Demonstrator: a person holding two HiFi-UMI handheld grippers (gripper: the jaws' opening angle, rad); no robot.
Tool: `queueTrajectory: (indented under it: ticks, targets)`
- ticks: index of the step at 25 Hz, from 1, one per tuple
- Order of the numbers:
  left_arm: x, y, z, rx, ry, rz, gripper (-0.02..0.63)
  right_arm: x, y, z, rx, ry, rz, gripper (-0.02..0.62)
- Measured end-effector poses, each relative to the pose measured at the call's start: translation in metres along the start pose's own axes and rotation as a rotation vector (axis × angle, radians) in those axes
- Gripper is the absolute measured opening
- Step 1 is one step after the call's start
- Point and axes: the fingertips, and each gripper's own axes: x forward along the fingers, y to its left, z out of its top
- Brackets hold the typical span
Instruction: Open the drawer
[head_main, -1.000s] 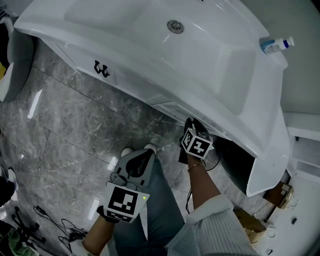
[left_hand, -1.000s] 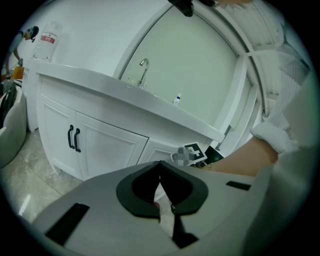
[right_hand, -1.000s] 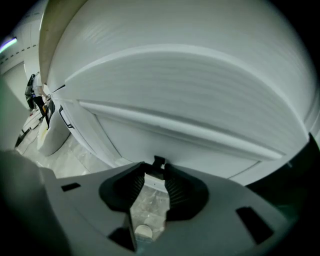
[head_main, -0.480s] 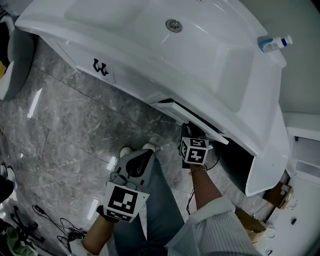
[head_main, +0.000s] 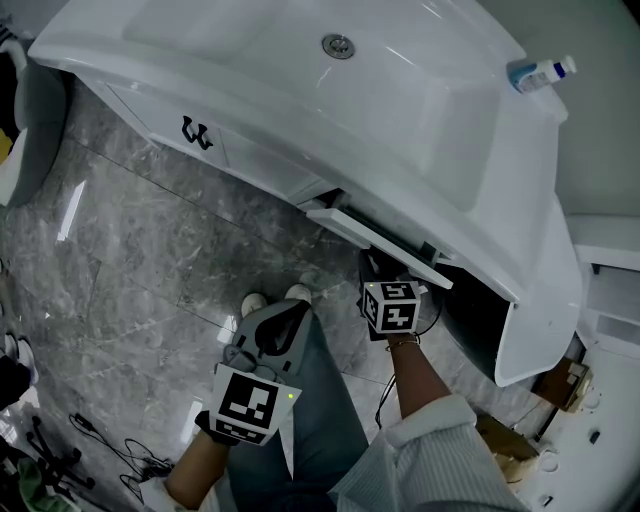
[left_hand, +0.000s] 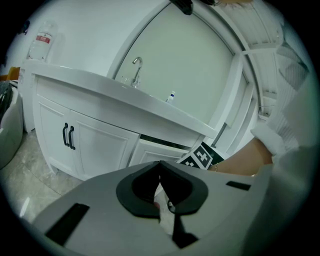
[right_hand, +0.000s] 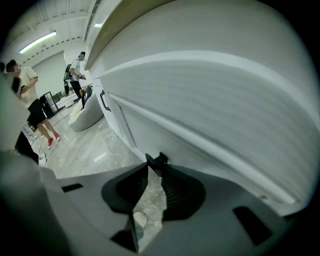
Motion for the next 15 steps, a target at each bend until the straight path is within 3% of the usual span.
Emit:
queueTrajectory:
  ticks: [15]
  targets:
    - [-0.004, -0.011, -0.006, 0.002, 0.003, -0.012, 0.016, -0.013, 0.014, -0.011, -0.069, 0.013, 0.016, 0.075]
